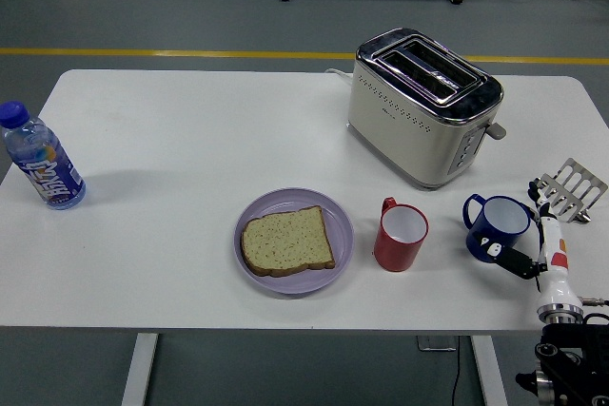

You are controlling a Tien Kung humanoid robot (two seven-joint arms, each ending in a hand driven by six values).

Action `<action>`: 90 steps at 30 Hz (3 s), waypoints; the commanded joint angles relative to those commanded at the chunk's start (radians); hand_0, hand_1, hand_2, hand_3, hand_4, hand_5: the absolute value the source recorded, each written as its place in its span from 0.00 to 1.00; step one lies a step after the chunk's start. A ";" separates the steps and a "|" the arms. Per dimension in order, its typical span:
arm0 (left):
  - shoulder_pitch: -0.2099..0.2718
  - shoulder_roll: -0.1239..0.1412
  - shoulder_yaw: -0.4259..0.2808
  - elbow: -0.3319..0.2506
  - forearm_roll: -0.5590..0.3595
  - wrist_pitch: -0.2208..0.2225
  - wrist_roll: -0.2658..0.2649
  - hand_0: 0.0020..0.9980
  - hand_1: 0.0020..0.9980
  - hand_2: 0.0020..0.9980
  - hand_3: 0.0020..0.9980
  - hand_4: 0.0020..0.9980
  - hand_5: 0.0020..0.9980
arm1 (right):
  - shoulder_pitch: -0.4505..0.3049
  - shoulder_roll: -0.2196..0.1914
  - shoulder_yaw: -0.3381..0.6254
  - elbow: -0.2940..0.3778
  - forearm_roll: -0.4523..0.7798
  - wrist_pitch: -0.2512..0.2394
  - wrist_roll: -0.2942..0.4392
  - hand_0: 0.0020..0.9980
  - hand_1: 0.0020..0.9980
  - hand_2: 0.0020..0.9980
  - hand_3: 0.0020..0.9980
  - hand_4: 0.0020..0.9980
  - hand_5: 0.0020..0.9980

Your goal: Pick up the cup,pour liquid into bread,place the cup on the desk

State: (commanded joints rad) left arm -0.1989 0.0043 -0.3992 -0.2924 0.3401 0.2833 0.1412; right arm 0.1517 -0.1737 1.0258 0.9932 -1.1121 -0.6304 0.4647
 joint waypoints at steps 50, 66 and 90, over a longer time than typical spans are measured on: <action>0.005 0.002 -0.023 0.001 0.044 -0.003 0.012 0.68 0.68 0.69 0.54 0.25 1.00 | -0.109 -0.040 0.222 0.392 0.440 -0.002 0.122 0.86 0.78 0.89 0.91 0.92 0.09; 0.016 0.003 -0.035 0.001 0.069 -0.005 0.016 0.68 0.68 0.69 0.54 0.25 1.00 | -0.125 -0.029 0.253 0.384 0.594 0.065 0.154 0.75 0.67 0.76 0.78 0.86 0.13; 0.008 0.005 -0.008 0.002 0.018 -0.001 0.001 0.68 0.68 0.69 0.54 0.25 1.00 | -0.118 -0.019 0.262 0.363 0.736 0.149 0.036 0.69 0.62 0.68 0.68 0.79 0.16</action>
State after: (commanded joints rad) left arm -0.1909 0.0090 -0.4068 -0.2903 0.3581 0.2820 0.1420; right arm 0.0333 -0.1927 1.2881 1.3565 -0.3764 -0.4819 0.5007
